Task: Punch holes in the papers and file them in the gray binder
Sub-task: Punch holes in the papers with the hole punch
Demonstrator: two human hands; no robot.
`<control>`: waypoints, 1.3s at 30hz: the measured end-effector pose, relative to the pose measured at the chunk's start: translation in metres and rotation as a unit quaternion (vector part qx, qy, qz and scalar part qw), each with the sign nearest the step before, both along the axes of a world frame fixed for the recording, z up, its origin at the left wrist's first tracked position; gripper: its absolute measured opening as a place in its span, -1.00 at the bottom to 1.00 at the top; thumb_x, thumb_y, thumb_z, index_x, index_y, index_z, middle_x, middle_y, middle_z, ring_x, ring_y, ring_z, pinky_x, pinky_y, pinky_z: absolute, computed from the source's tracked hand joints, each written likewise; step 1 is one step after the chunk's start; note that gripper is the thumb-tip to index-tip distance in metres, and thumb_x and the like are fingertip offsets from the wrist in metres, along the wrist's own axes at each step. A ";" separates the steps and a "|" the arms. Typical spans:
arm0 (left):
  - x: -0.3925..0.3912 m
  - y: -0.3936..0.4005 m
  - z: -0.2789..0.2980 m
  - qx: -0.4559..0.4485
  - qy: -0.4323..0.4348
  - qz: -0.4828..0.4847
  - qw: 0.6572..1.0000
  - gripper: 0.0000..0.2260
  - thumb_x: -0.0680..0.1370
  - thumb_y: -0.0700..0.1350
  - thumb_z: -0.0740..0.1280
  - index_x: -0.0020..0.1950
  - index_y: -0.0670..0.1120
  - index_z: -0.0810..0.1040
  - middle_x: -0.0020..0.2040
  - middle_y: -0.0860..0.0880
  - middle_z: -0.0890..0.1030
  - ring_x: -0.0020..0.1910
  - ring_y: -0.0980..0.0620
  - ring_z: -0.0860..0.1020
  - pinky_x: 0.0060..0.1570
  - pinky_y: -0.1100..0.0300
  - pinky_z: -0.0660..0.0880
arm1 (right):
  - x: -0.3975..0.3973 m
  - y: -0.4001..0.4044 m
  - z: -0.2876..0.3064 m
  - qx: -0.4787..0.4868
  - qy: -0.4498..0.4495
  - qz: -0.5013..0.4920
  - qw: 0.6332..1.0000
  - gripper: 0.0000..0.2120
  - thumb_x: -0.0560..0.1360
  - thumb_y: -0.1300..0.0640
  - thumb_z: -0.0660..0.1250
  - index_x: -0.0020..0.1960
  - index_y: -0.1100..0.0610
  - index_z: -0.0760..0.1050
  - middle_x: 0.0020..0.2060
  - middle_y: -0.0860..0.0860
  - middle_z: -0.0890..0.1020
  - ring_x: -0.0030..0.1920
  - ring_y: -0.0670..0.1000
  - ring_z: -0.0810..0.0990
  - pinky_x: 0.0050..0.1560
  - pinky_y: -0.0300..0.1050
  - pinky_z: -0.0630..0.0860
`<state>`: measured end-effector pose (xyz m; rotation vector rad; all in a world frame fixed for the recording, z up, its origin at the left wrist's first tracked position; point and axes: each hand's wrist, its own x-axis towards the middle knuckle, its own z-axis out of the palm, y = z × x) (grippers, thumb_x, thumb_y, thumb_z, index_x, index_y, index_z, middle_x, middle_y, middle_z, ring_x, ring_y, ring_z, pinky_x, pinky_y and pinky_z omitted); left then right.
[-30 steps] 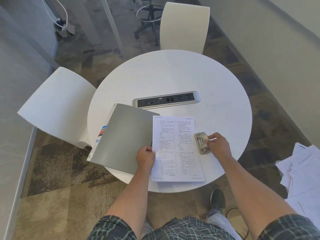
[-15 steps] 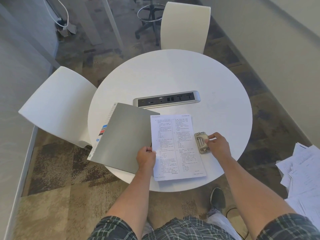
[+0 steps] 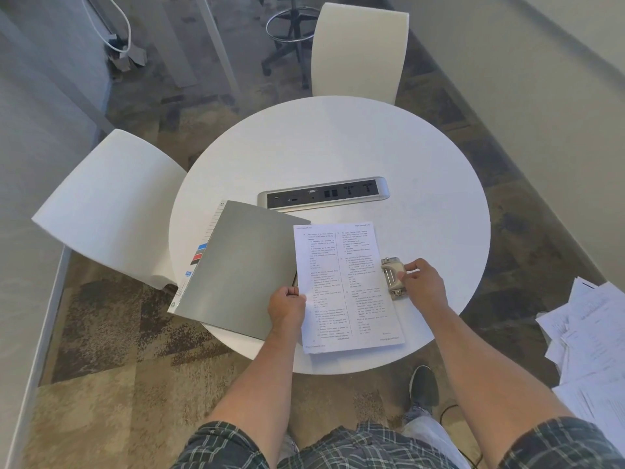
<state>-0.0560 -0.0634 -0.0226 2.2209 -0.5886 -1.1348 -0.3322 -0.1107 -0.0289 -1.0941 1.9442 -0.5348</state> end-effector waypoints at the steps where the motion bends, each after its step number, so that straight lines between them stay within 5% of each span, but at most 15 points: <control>1: -0.002 -0.001 0.000 0.000 0.002 -0.003 1.000 -0.90 0.52 -0.28 0.38 -0.15 -0.10 0.56 -0.11 -0.04 0.66 -0.16 -0.04 0.58 -0.20 0.19 0.47 | 0.000 0.000 0.000 -0.001 -0.001 0.000 1.000 -0.93 0.60 0.09 0.38 -0.01 0.04 0.50 -0.19 -0.04 0.67 -0.25 -0.08 0.60 -0.35 -0.16 0.38; 11: -0.014 -0.004 -0.001 0.006 0.008 -0.037 0.999 -0.93 0.50 -0.26 0.41 -0.15 -0.11 0.58 -0.15 -0.03 0.68 -0.19 -0.02 0.62 -0.19 0.12 0.59 | 0.002 0.004 -0.002 -0.024 0.027 -0.005 0.999 -0.89 0.58 0.08 0.41 -0.09 0.00 0.50 -0.23 -0.02 0.64 -0.33 -0.09 0.58 -0.38 -0.15 0.35; 17: -0.016 -0.007 0.001 0.011 -0.002 -0.043 0.999 -0.88 0.50 -0.25 0.44 -0.19 -0.08 0.57 -0.20 0.01 0.65 -0.30 0.09 0.56 -0.39 0.25 0.41 | 0.001 0.004 -0.002 -0.009 0.034 -0.019 0.999 -0.83 0.55 0.03 0.44 -0.16 -0.03 0.48 -0.18 -0.05 0.64 -0.28 -0.09 0.58 -0.36 -0.13 0.35; 39: -0.019 -0.014 -0.003 0.011 0.014 -0.013 1.000 -0.86 0.49 -0.27 0.45 -0.20 -0.07 0.57 -0.09 -0.06 0.71 -0.15 -0.04 0.64 -0.22 0.17 0.53 | -0.004 0.004 0.008 0.047 0.074 -0.034 0.996 -0.87 0.51 -0.07 0.46 -0.05 -0.04 0.56 -0.23 -0.15 0.62 -0.27 -0.07 0.61 -0.32 -0.14 0.40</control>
